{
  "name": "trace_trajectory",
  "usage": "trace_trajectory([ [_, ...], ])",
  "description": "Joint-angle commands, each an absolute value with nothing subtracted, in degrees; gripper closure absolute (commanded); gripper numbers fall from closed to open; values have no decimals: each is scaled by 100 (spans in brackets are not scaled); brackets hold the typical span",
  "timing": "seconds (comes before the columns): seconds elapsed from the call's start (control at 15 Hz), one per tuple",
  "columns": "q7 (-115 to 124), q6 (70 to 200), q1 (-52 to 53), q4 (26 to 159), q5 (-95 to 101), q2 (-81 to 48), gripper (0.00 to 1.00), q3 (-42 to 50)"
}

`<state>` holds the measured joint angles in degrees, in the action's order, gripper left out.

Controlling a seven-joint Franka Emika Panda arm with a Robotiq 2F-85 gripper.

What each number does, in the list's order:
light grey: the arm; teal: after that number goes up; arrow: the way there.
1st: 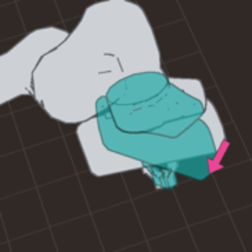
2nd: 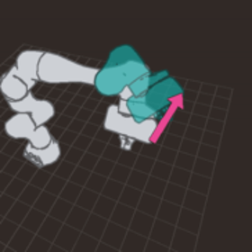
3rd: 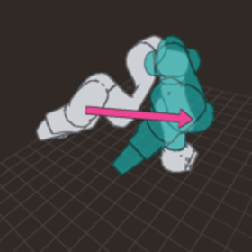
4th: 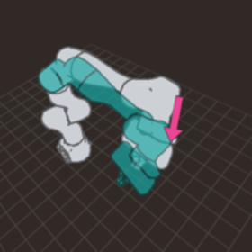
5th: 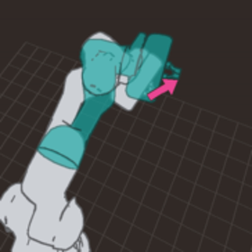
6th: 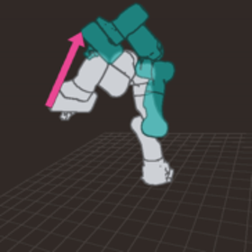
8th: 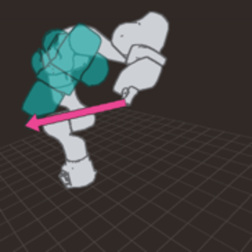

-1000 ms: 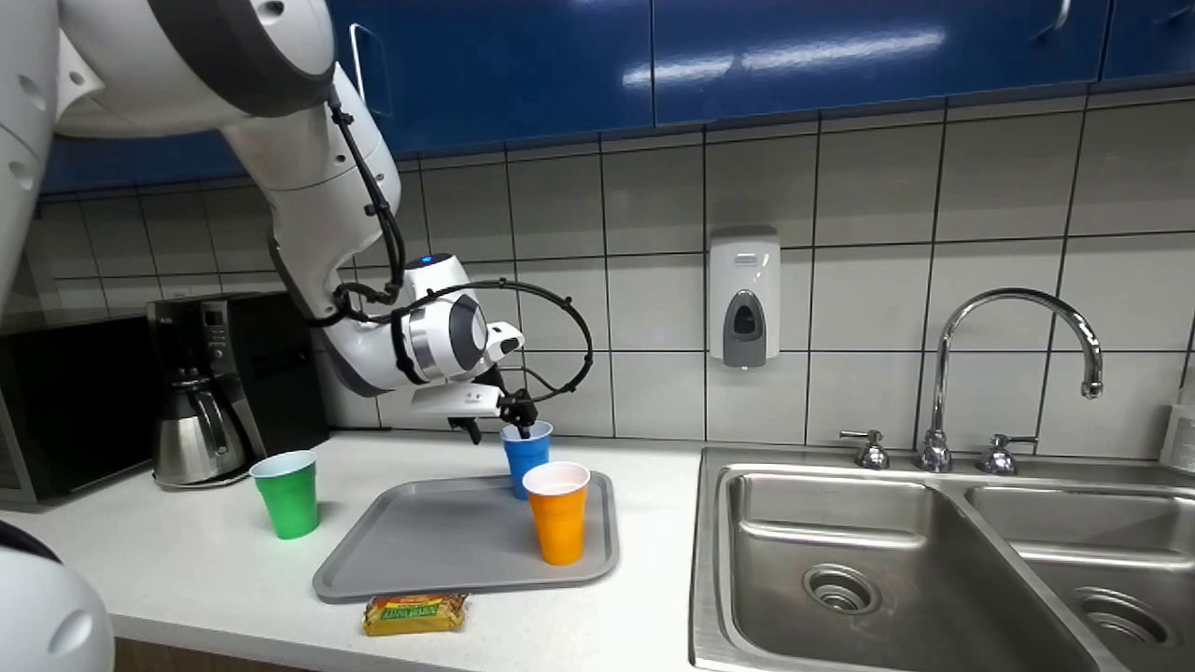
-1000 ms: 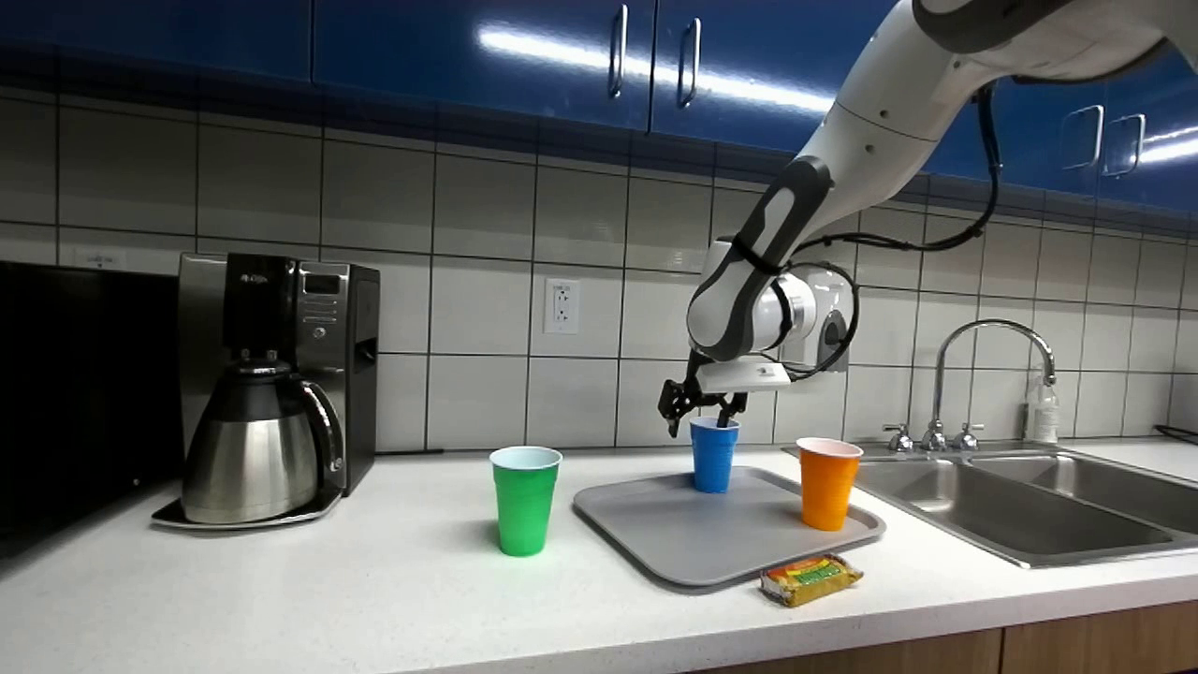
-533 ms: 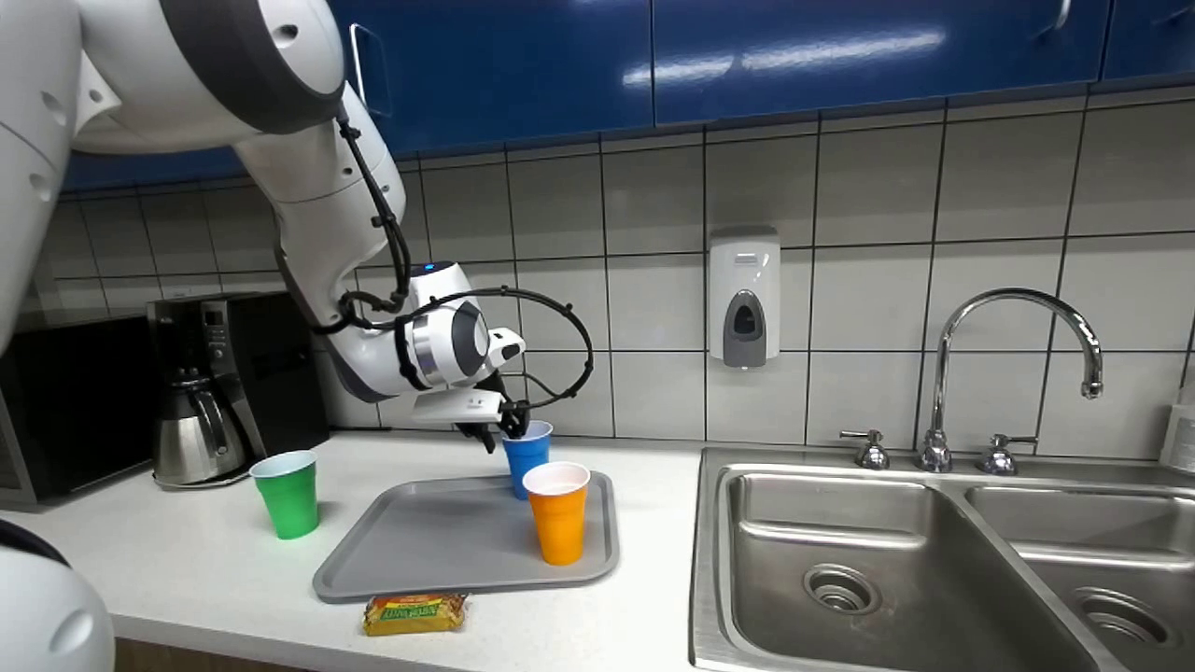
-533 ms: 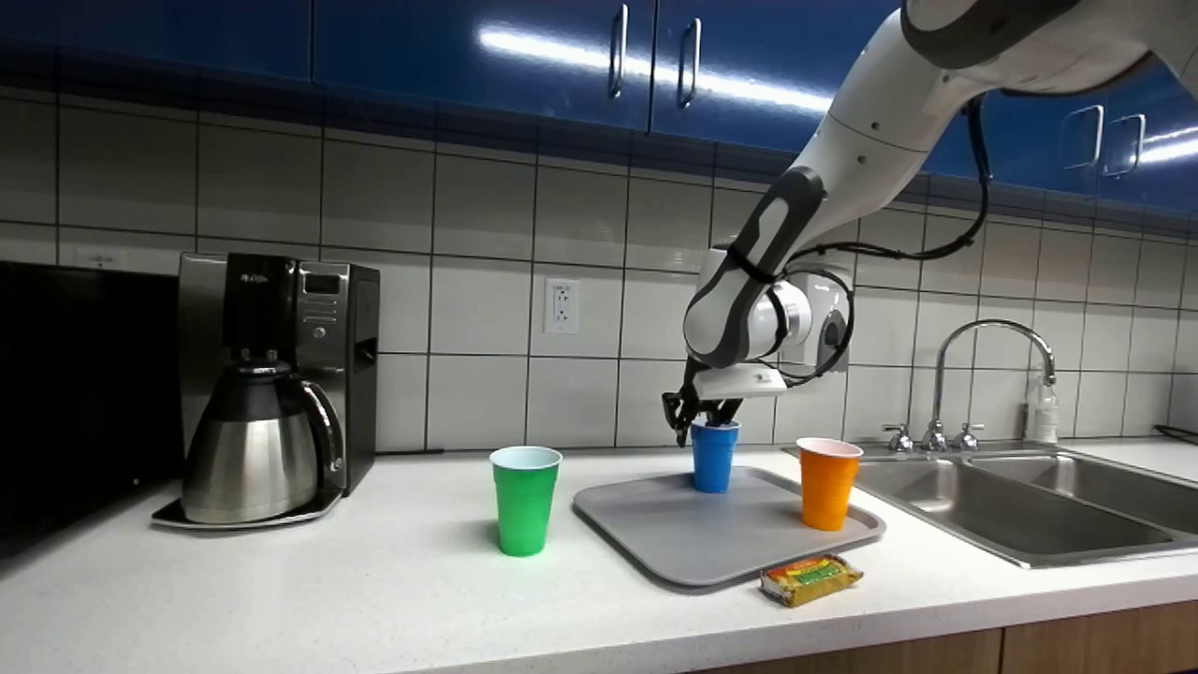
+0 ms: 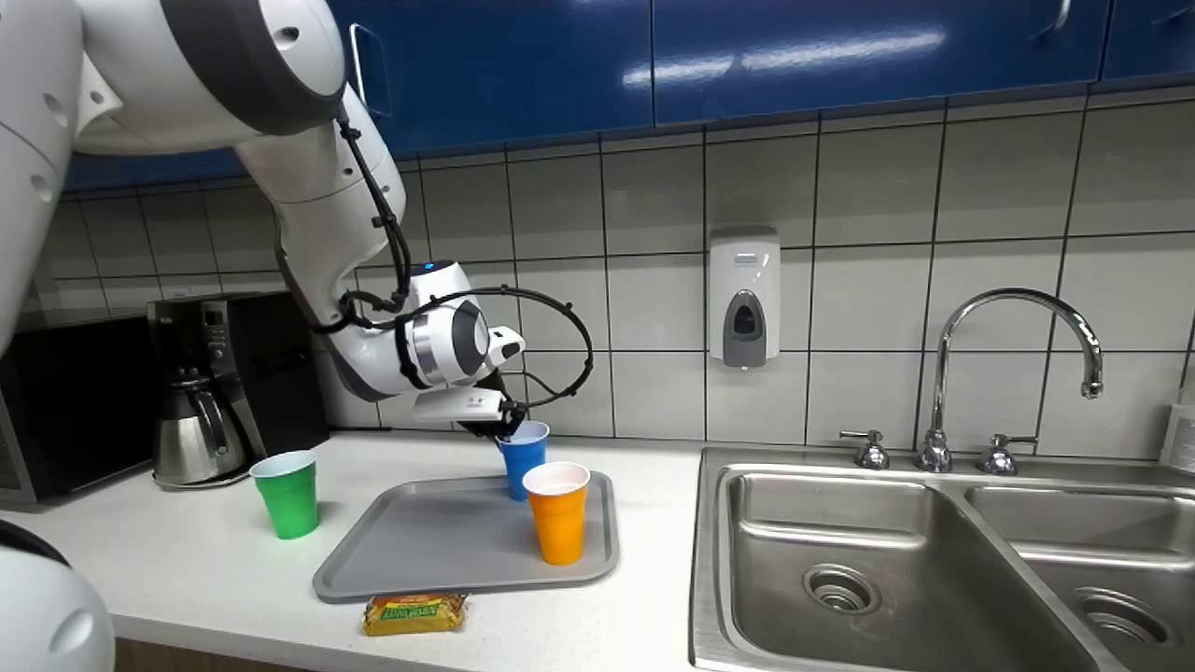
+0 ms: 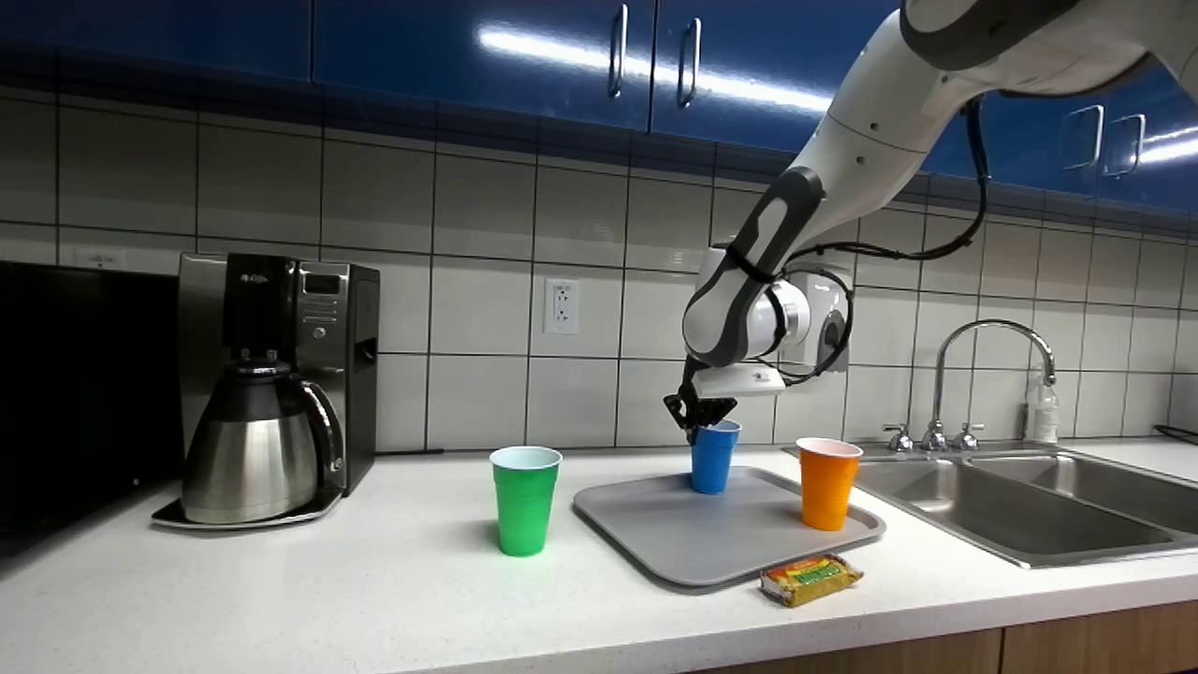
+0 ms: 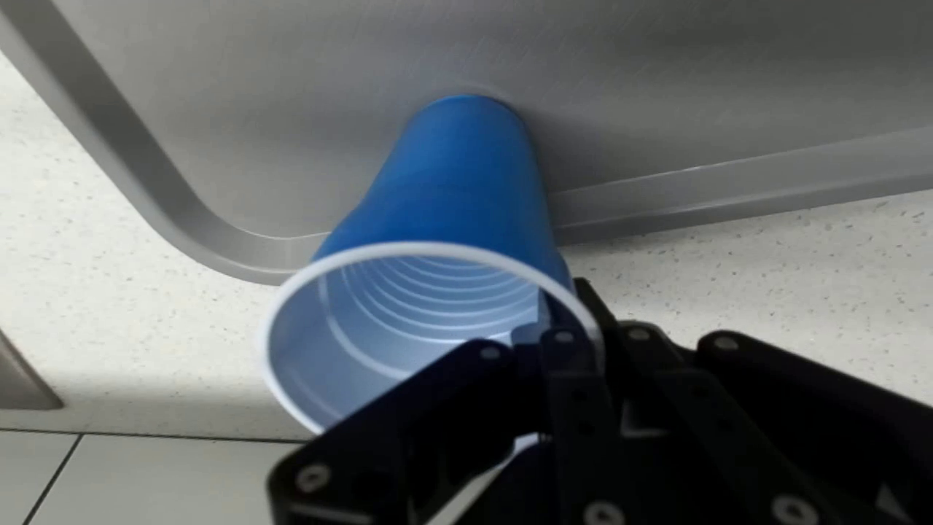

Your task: Remove the cups from the tray

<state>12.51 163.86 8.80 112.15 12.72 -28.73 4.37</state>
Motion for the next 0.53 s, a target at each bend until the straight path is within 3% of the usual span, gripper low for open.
trace_trajectory([
  [0.0,1055,16388,887,11163,1144,-2856,100,428],
  [0.47,1069,16435,907,11298,1179,-2655,99,462],
])
